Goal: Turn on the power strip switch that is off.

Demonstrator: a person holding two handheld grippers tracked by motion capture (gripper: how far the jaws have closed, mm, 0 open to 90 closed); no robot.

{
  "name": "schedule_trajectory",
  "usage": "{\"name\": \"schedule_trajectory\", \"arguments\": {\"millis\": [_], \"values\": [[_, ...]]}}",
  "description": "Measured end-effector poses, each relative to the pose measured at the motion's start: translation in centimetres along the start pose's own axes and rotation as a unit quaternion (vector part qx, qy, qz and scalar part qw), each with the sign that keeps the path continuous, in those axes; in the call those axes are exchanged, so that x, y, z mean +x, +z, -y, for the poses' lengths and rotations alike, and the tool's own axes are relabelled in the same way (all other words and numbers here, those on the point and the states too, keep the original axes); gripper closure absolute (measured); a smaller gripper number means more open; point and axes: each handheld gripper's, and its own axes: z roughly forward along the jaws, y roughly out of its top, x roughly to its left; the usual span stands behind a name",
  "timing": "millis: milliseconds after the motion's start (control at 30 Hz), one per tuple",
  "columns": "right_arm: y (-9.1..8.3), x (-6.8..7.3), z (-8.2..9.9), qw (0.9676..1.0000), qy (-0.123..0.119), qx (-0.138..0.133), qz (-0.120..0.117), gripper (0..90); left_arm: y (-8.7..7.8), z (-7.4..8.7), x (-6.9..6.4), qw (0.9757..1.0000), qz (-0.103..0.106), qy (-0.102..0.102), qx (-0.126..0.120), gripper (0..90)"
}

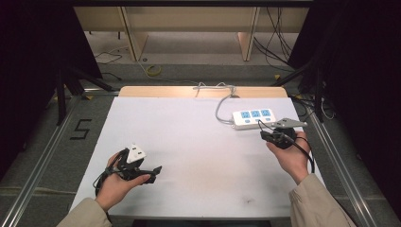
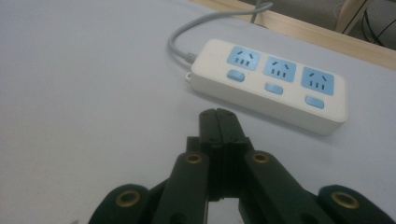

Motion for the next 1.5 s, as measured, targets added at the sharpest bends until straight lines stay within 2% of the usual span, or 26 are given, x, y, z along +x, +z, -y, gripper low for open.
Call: {"name": "schedule_trajectory", "arguments": {"millis": [867, 1500], "values": [[2.3, -0.8, -2.1, 0.9999, -0.004, 0.015, 0.002, 90.0, 0.0, 0.0, 0.0, 1.0, -0.001, 0.002, -0.002, 16.8], [4.1, -1.4, -3.4, 0.9995, 0.002, 0.031, 0.005, 90.0, 0.1, 0.0, 0.0, 1.0, -0.002, 0.007, -0.001, 16.9]]}}
